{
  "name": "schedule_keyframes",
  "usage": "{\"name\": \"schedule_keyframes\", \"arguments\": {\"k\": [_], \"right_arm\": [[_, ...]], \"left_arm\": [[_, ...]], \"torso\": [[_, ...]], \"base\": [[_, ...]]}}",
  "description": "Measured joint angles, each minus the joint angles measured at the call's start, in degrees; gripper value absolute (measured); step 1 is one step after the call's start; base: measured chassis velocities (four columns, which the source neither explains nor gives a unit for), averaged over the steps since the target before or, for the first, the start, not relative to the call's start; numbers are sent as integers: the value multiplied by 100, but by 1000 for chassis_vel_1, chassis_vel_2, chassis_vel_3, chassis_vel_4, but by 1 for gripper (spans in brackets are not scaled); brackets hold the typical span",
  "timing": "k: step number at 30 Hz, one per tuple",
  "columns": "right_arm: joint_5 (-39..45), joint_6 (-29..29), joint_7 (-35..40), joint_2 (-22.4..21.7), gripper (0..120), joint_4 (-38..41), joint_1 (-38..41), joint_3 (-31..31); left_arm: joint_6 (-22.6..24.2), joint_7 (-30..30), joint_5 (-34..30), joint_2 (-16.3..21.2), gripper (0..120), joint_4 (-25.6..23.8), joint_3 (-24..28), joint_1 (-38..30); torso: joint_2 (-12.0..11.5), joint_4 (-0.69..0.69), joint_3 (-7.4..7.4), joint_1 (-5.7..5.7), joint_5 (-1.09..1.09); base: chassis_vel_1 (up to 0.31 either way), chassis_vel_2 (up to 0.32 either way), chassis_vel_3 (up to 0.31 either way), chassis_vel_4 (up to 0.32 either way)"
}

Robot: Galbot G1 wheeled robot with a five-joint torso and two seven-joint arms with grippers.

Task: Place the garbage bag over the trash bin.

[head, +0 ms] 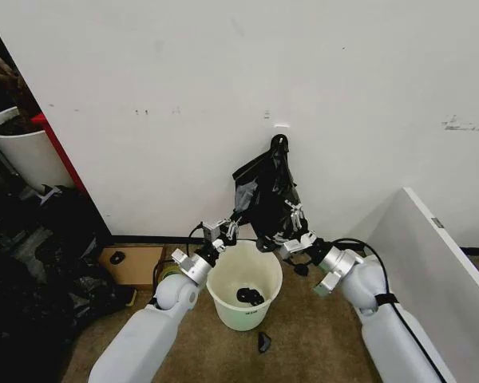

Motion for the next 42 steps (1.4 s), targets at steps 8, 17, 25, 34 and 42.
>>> {"name": "schedule_keyframes", "arguments": {"k": [8,17,25,34,42], "right_arm": [[-56,-63,-334,19,100,-106,89,70],[39,-80,-876,-17,100,-227,344,41],[896,-373,-977,-153,73,-217,187,-76],[1513,-958,-360,-275,41,-232,-42,-175],[1732,-1350,-24,-362,13,-222,-176,-159]], "left_arm": [[7,-11,43,6,0,-43,0,58],[14,-45,76,58,0,-117,-20,105],[11,-78,130,77,0,-104,-38,134],[4,-83,211,51,0,-61,-34,166],[-9,-81,255,38,0,-39,-36,213]], "torso": [[0,1,0,0,0],[0,1,0,0,-1],[0,0,0,0,0],[0,1,0,0,0],[0,1,0,0,-1]], "base": [[0,0,0,0],[0,0,0,0],[0,0,0,0],[0,0,0,0],[0,0,0,0]]}}
